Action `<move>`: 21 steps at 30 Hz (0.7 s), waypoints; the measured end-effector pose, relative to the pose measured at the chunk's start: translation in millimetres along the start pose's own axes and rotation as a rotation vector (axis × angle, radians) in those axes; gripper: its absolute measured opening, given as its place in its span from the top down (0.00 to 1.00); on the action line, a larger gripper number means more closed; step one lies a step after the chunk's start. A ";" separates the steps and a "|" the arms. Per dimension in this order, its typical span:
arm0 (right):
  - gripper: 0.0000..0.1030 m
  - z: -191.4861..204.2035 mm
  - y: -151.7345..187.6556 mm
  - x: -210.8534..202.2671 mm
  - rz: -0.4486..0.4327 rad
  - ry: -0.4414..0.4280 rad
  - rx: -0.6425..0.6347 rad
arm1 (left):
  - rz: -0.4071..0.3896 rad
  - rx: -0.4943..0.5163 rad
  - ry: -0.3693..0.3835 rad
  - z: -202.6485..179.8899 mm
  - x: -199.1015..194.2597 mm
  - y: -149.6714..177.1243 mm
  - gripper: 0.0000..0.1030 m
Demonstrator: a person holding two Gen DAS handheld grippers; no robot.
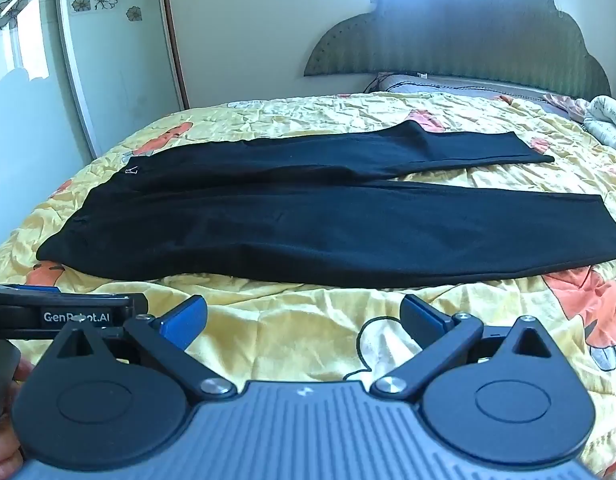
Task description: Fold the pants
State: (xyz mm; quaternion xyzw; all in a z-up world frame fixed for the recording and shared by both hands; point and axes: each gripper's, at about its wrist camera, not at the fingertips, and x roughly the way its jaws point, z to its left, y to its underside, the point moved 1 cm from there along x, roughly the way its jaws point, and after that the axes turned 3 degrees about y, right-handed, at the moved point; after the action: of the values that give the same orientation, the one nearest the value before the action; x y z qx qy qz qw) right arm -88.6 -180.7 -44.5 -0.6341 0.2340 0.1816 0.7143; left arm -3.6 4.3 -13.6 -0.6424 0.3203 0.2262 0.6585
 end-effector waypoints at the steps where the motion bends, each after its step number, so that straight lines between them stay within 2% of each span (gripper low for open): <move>1: 0.00 0.0 0.3 0.0 -0.001 0.001 -0.003 | -0.006 0.001 -0.002 -0.6 -0.2 0.7 0.02; 21: 0.00 -2.0 3.8 3.0 0.017 -0.019 -0.001 | 0.039 0.034 -0.027 -2.2 7.8 5.6 0.01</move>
State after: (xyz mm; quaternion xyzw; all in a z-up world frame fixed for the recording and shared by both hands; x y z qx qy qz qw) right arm -88.4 -182.3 -49.5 -0.6308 0.2322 0.1938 0.7146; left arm -2.5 1.6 -23.0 -0.6217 0.3275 0.2421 0.6691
